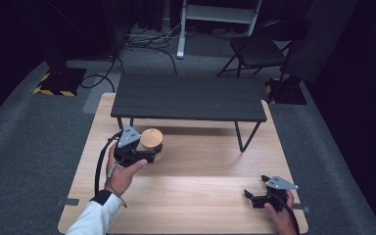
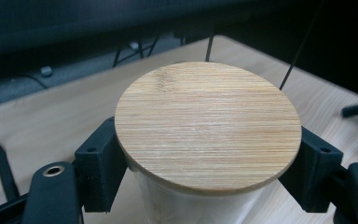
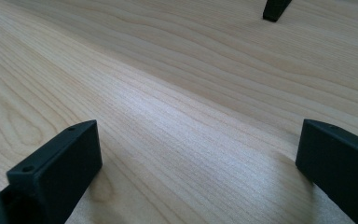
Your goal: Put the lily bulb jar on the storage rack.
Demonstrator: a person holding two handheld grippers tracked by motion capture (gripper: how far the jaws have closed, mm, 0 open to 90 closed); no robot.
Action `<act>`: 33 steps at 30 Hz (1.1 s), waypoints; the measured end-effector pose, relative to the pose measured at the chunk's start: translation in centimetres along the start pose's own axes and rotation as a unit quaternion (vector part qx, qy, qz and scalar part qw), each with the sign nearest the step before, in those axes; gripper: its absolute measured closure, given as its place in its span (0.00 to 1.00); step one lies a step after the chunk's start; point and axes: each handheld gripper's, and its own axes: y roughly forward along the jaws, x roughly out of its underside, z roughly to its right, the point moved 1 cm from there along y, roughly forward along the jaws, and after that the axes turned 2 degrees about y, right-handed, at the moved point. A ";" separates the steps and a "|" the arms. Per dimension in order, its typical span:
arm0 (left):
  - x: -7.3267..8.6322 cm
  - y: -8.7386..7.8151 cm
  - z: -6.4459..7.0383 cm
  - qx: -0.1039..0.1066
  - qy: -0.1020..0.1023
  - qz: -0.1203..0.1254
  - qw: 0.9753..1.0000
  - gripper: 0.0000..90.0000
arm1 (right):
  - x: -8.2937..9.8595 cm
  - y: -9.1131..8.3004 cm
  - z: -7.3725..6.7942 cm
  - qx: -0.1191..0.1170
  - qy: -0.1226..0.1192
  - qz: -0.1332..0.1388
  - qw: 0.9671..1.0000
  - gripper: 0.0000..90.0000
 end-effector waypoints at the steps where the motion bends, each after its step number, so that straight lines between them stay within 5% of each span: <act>1: -0.6 0.0 -0.1 0.003 0.002 0.000 1.000 0.28 | 0.0 0.0 0.0 0.000 0.000 0.000 1.000 0.00; 14: -6.0 0.4 -0.7 0.011 0.015 0.007 1.000 0.28 | 0.0 0.0 0.0 -0.001 0.000 0.000 1.000 0.00; 18: -7.2 0.8 -1.2 0.022 0.001 0.020 1.000 0.28 | 0.0 0.0 0.0 -0.001 -0.001 0.000 1.000 0.00; 22: -9.4 1.4 -1.3 0.027 0.009 0.003 1.000 0.28 | 0.0 0.0 0.1 -0.002 -0.001 0.000 1.000 0.00; 27: -11.0 1.7 -1.2 0.032 0.017 0.009 0.999 0.28 | 0.0 0.0 0.1 -0.004 -0.002 0.000 1.000 0.00; 33: -12.1 2.9 -1.1 0.016 0.022 0.012 1.000 0.28 | 0.0 0.0 0.1 -0.004 -0.003 0.000 1.000 0.00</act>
